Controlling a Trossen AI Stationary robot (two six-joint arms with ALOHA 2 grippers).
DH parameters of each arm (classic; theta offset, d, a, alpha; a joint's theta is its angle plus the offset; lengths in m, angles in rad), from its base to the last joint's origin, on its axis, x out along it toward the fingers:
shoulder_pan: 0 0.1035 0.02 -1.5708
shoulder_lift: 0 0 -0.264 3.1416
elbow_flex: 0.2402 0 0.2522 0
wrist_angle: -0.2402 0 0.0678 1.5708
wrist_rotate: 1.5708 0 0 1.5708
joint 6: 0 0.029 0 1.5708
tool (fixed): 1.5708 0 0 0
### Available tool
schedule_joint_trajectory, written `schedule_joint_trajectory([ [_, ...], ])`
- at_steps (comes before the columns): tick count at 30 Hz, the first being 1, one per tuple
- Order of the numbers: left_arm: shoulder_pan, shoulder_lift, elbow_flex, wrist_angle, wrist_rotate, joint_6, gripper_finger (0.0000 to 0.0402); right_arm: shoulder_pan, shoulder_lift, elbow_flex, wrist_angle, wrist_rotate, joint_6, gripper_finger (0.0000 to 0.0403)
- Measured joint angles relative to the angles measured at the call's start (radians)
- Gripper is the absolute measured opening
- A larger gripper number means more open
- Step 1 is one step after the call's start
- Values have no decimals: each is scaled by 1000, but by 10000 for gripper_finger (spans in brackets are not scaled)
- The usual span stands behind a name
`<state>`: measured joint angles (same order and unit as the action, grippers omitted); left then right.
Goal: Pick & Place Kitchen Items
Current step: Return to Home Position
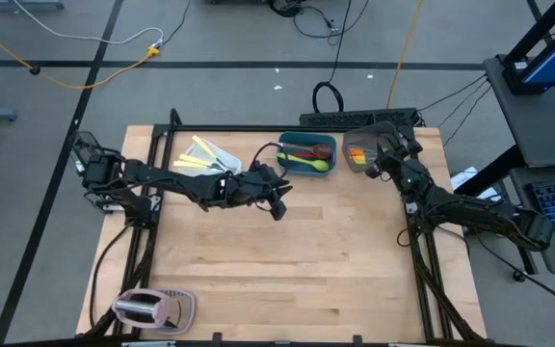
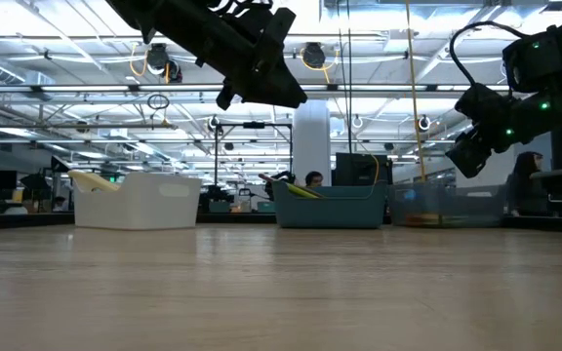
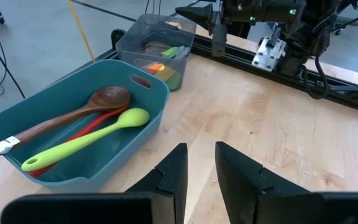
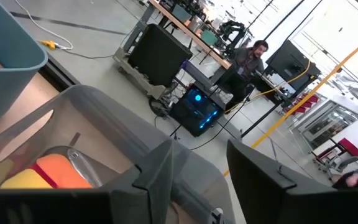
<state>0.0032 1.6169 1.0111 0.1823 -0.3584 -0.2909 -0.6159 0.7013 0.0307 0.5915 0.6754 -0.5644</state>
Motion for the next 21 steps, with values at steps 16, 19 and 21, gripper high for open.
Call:
schedule_joint_trajectory([
  [16,-1,0,0,-7,0,76,88,38,0,0,319,-156,1,7],
  [19,-1,0,0,-7,0,87,88,57,0,3,339,-156,3,8],
  [21,-1,0,0,-7,0,101,88,73,0,7,338,-160,7,2],
])
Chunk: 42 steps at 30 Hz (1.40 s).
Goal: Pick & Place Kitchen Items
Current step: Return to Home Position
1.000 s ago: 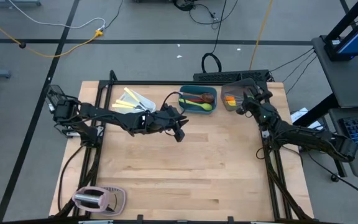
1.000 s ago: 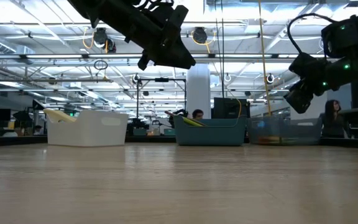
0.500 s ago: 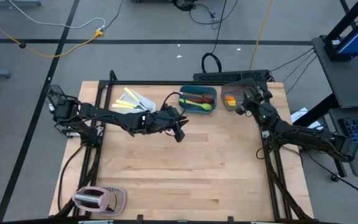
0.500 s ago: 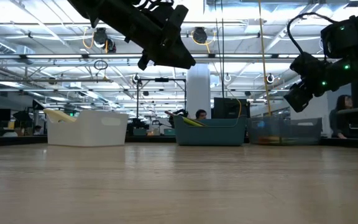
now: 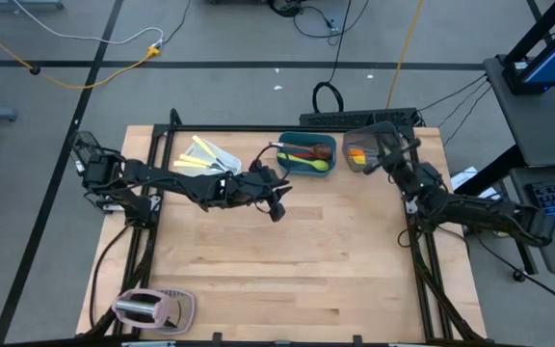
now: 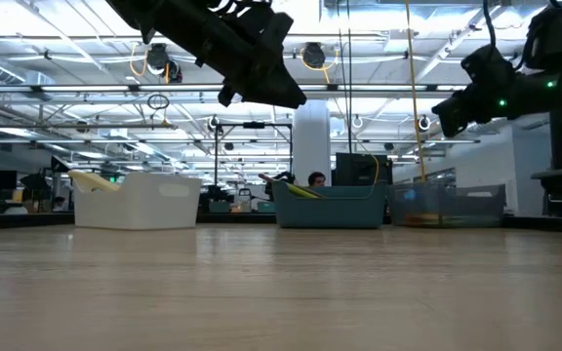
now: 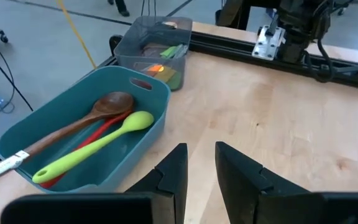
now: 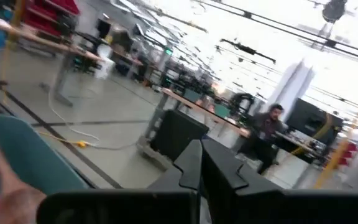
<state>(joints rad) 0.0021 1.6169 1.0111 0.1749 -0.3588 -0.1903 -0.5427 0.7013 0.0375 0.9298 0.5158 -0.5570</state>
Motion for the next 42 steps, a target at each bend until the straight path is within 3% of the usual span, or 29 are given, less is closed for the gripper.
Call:
schedule_joint_trajectory([
  [4,0,0,0,1,-3,49,88,30,0,2,26,-140,82,3],
  [8,0,0,0,4,-37,84,88,54,0,2,67,-279,285,1],
  [15,0,0,0,17,-130,91,88,136,0,2,64,-286,589,1],
  [24,-4,0,0,121,-158,145,88,311,0,17,50,-280,599,1],
  [29,-24,0,0,172,-158,210,88,379,2,117,-117,-277,579,0],
  [35,-50,-50,0,142,-157,234,88,459,2,276,-379,-228,563,0],
  [42,-71,-193,1,19,-157,236,88,556,10,390,-430,-226,542,0],
])
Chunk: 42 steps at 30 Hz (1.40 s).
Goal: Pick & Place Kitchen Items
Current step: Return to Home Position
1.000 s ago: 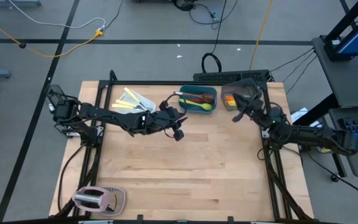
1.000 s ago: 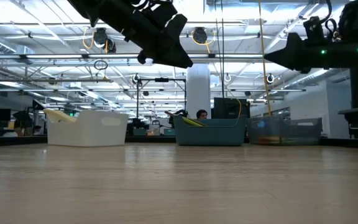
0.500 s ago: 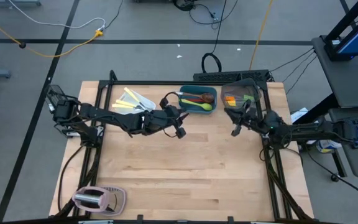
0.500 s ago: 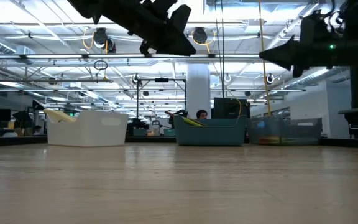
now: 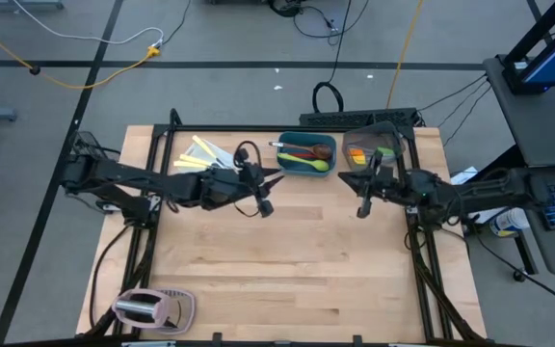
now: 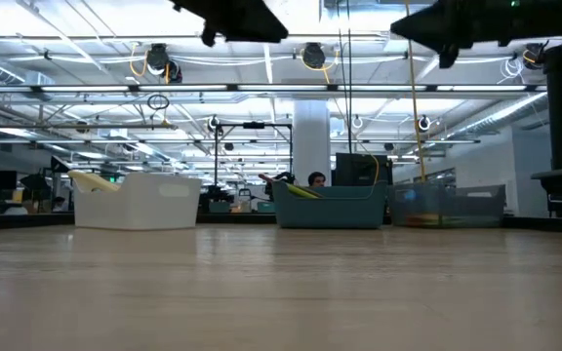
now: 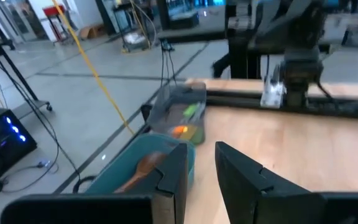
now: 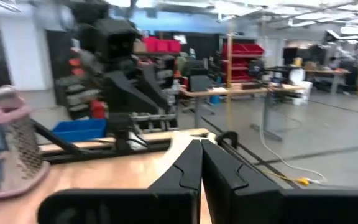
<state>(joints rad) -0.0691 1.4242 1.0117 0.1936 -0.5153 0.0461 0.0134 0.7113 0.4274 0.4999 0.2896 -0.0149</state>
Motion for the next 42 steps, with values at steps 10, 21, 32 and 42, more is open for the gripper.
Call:
schedule_joint_trajectory([
  [10,-26,-216,-1,-238,0,-3,88,173,47,93,-106,-2,-5,0],
  [21,-26,-500,-184,-278,-8,-41,88,259,-78,113,-323,-8,-29,0],
  [32,-26,-745,-503,-44,0,6,88,260,-221,114,-451,-189,-30,0],
  [42,-22,-904,-706,99,45,32,88,259,-325,56,-546,-186,17,0],
])
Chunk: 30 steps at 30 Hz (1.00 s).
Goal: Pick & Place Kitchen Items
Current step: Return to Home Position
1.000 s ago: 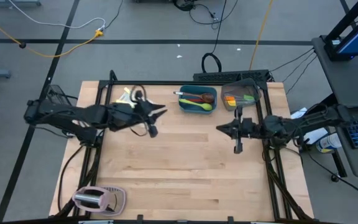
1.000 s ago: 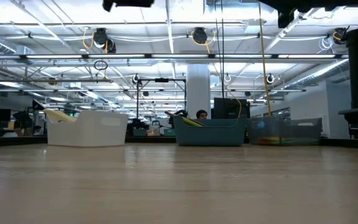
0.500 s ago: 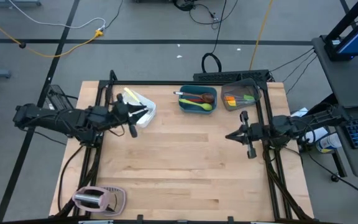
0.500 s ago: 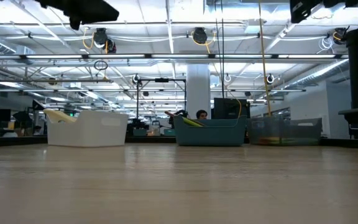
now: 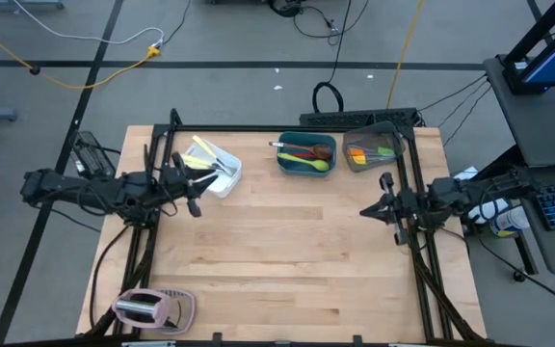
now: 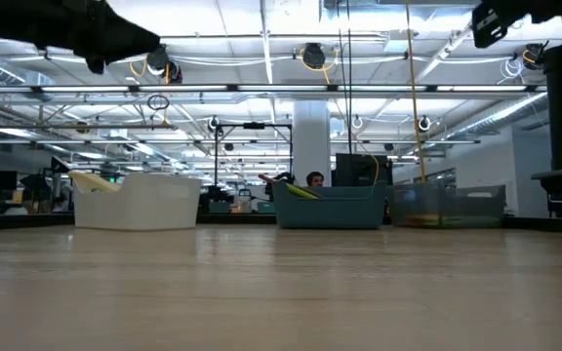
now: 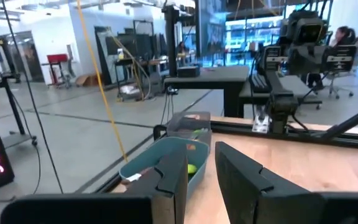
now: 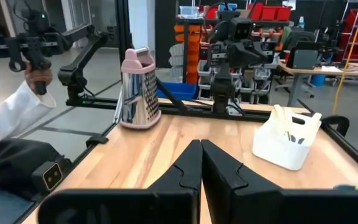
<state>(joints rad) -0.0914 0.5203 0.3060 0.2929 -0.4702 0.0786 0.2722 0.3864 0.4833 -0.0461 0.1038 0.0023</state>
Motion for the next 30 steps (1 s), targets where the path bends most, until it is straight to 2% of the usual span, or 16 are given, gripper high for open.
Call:
schedule_joint_trajectory([
  [4,0,-18,-86,123,3,41,88,0,-42,-73,41,-1,0,0],
  [10,0,-18,-224,398,105,137,88,0,-134,-160,71,-3,-14,0],
  [13,0,-18,-284,497,108,157,88,0,-192,-188,71,-6,-15,0],
  [20,1,-18,-293,499,104,166,88,0,-327,-248,48,-178,-20,0],
  [24,1,-18,-293,498,105,192,88,0,-386,-281,29,-184,-17,0],
  [30,1,-18,-293,483,106,161,88,0,-383,-287,-21,-184,-18,0],
])
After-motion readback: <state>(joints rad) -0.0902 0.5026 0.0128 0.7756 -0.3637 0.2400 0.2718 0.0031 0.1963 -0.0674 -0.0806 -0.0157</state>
